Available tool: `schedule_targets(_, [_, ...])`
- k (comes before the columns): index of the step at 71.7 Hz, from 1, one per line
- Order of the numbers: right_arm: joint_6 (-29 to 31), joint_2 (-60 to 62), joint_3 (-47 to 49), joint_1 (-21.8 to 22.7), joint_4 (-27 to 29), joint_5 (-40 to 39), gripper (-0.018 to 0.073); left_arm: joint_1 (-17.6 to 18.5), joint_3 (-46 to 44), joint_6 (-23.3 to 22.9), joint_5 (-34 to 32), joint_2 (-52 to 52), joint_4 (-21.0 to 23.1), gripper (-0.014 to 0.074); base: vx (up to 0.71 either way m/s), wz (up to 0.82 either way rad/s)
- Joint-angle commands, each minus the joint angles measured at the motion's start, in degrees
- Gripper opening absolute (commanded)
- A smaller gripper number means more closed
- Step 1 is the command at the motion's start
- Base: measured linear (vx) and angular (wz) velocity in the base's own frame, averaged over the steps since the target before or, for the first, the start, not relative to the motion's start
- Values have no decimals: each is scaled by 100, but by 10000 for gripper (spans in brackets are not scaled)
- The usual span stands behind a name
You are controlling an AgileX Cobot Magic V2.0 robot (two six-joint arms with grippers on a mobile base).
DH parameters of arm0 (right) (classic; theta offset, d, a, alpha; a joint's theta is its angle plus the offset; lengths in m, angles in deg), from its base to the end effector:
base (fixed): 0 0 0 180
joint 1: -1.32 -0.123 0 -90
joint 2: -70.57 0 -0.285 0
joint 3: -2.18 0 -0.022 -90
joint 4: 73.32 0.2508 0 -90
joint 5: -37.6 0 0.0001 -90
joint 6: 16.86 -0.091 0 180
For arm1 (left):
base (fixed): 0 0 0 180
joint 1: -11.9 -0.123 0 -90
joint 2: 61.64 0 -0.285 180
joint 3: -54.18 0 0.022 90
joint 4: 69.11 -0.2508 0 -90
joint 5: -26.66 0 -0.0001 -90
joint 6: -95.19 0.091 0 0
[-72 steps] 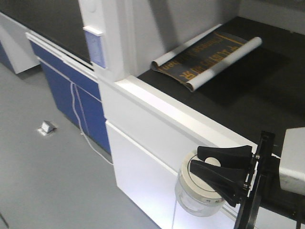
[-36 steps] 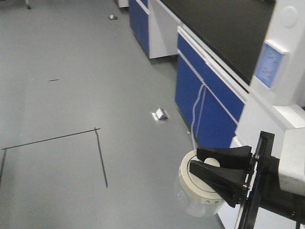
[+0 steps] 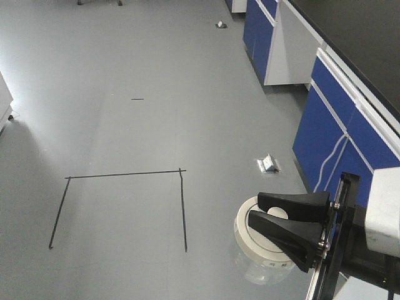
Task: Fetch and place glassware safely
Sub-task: 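Hold the jar in the right gripper while the base turns away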
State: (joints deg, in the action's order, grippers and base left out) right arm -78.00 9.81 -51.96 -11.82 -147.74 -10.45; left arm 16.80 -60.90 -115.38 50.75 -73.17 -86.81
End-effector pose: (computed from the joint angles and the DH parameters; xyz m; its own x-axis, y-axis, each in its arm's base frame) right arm 0.1414 0.0999 0.2769 -0.0472 -0.0886 -0.9949 -0.8592 0.5117 -0.0048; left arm 0.0492 0.0071 0.2451 -0.1505 -0.2335 -0.9606 -0.0768 0.9715 -0.2242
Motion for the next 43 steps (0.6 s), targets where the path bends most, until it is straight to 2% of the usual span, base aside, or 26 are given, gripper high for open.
schedule_targets(1, [50,73,155,29,351,-244,-1,-2,-154,-43,-370,-59,-17,-7,15,19])
schedule_targets(23, [50,73,155,29,351,-244,-1,-2,-154,-43,-370,-59,-17,-7,22,8])
schedule_targets(43, [50,73,155,29,351,-244,-1,-2,-154,-43,-370,-59,-17,-7,37,3])
